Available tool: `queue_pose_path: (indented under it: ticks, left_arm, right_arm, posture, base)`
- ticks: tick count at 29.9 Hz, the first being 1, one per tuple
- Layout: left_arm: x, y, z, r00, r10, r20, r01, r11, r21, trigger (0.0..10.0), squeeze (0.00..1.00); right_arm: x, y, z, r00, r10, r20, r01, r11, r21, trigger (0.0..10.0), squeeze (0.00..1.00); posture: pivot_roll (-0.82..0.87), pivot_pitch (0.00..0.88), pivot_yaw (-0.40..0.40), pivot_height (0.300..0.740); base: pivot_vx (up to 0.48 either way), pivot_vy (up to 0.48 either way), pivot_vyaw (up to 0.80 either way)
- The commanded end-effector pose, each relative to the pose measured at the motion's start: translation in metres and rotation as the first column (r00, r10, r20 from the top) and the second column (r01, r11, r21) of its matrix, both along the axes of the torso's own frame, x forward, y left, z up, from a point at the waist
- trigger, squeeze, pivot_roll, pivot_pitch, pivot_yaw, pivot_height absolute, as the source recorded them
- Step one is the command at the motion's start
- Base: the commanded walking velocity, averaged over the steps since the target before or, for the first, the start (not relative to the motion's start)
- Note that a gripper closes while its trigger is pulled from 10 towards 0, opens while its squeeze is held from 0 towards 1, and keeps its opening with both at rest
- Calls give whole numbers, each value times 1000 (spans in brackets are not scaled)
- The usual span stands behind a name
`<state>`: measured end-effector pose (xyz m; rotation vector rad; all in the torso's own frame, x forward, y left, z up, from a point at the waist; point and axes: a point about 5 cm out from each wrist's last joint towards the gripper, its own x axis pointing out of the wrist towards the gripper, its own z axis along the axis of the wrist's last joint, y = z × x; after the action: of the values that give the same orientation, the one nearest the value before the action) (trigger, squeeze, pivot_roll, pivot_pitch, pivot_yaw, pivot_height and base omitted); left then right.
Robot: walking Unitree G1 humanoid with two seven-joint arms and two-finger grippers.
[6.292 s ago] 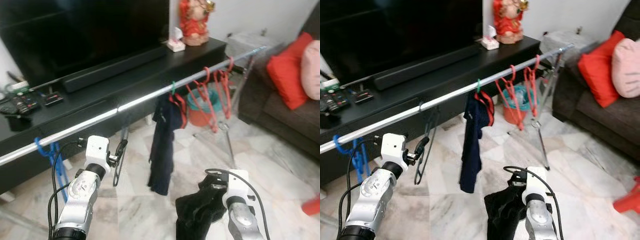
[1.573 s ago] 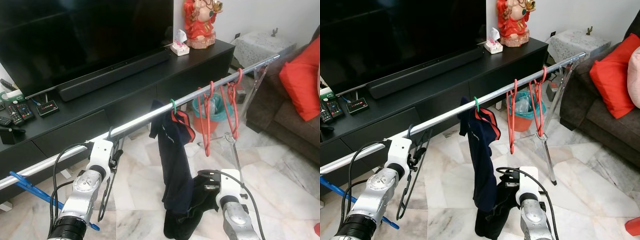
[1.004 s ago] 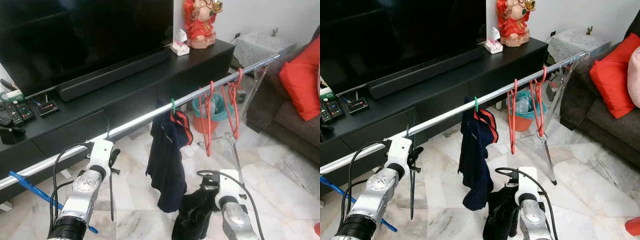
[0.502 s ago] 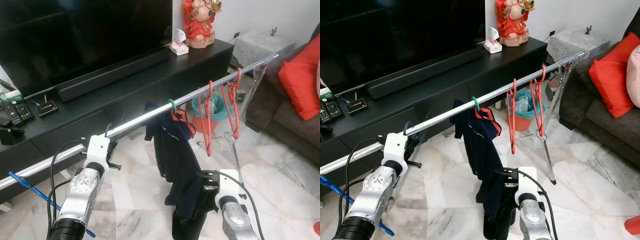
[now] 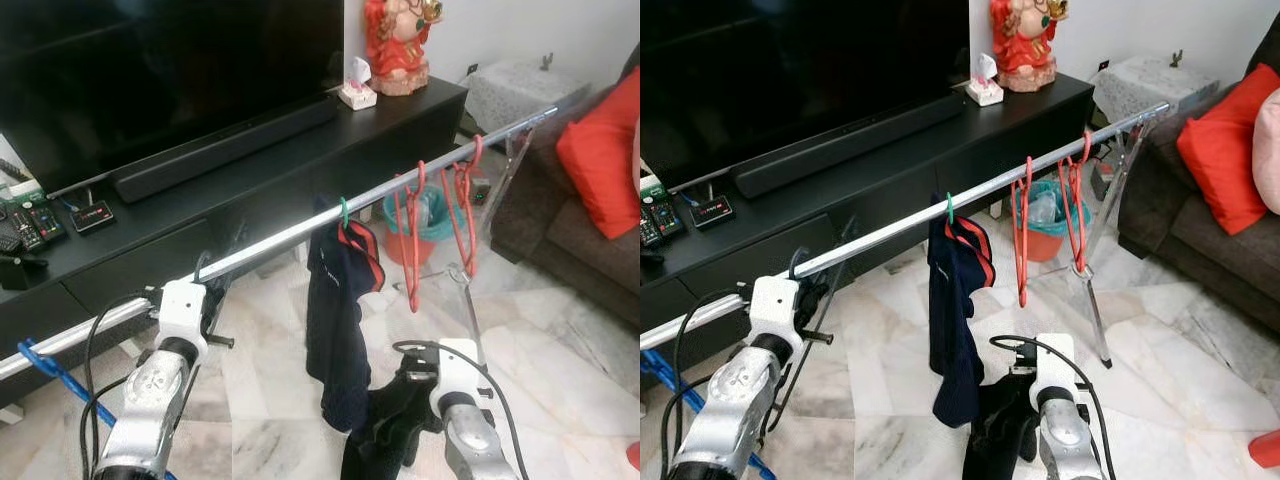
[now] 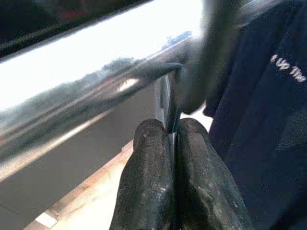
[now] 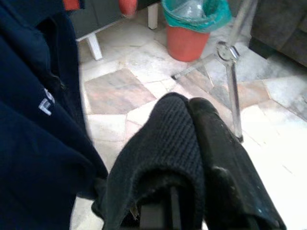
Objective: Hang hanger
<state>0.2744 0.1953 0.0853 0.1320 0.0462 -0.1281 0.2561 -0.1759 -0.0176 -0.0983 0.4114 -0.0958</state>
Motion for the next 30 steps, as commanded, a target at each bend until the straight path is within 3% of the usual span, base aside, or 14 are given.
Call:
queue_pose_path:
  ticks: [1,2,12,30]
  left_arm:
    - [-3,7,6,1000,5,30,-5,1000,6,3804,0]
    - [-8,9,1,1000,5,10,-5,1000,10,10000,0]
    - [-31,17,-16,998,-10,-67,13,999,33,10000,0]
    - [-33,18,-27,993,0,-119,1,1000,10,10000,0]
  right_arm:
    - [3,2,2,1000,8,6,-8,1000,3,10000,0]
    - [3,2,2,1000,8,6,-8,1000,2,10000,0]
    - [2,2,1,1000,13,2,-13,1000,-1,10000,0]
    - [2,3,2,1000,15,12,-15,1000,-1,10000,0]
  posture:
    - [-94,0,56,740]
    - [-94,0,56,740]
    - [-91,0,50,740]
    - [-98,0,51,740]
  base:
    - [0,0,0]
    - [0,0,0]
    - [0,0,0]
    - [0,0,0]
